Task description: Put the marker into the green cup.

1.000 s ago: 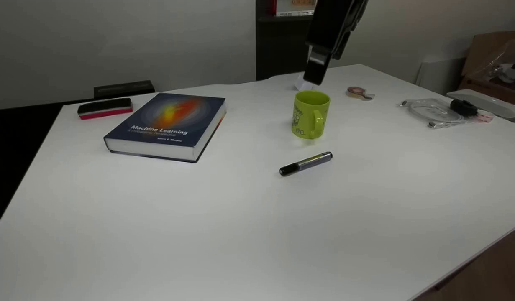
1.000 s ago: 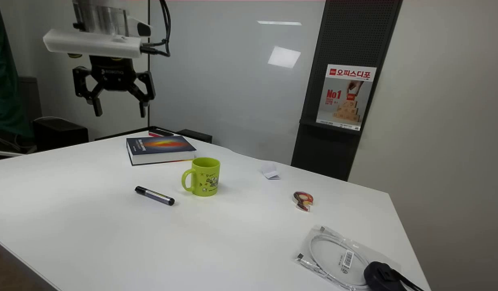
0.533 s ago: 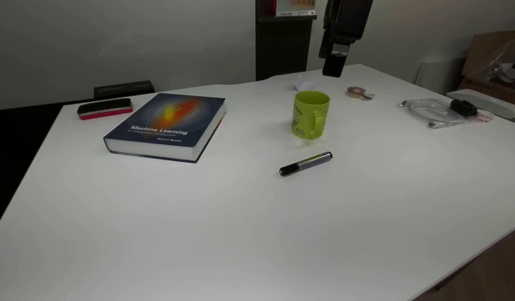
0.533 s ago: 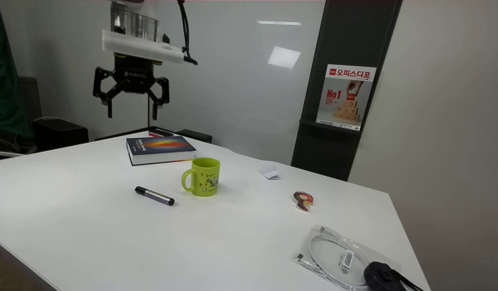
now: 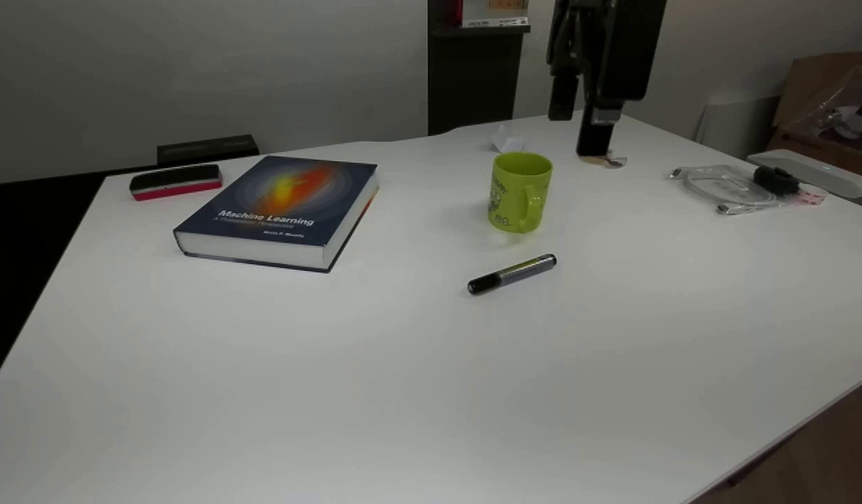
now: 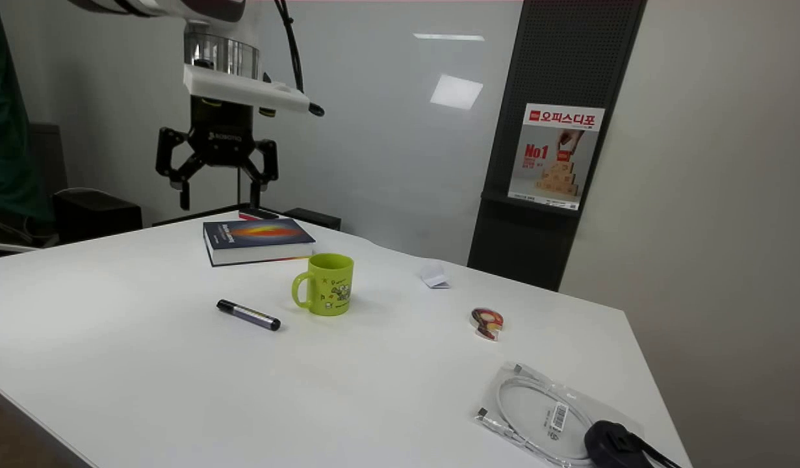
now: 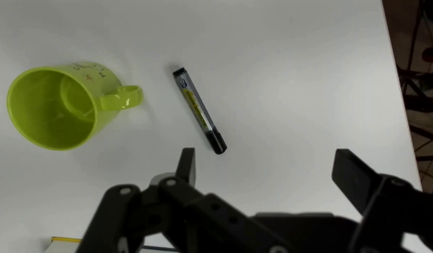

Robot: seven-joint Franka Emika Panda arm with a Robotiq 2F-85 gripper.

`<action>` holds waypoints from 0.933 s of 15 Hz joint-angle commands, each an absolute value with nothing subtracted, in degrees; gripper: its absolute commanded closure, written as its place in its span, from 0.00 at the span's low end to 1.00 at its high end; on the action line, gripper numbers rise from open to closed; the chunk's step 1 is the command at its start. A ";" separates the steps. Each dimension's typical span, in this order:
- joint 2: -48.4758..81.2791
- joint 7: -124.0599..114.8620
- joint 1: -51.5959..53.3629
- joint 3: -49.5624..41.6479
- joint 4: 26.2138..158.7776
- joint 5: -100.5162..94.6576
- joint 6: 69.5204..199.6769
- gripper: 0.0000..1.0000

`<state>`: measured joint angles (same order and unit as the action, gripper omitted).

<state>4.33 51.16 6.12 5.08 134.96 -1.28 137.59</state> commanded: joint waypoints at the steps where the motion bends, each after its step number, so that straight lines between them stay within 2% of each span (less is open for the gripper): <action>1: 9.35 54.97 5.37 5.28 132.34 -9.22 136.72 0.00; 5: 13.77 53.83 5.58 5.68 132.33 -14.82 142.06 0.00; 10: 18.60 48.08 5.81 6.65 132.80 -13.59 156.02 0.00; 14: 18.13 49.49 4.78 7.53 134.13 -14.34 155.15 0.00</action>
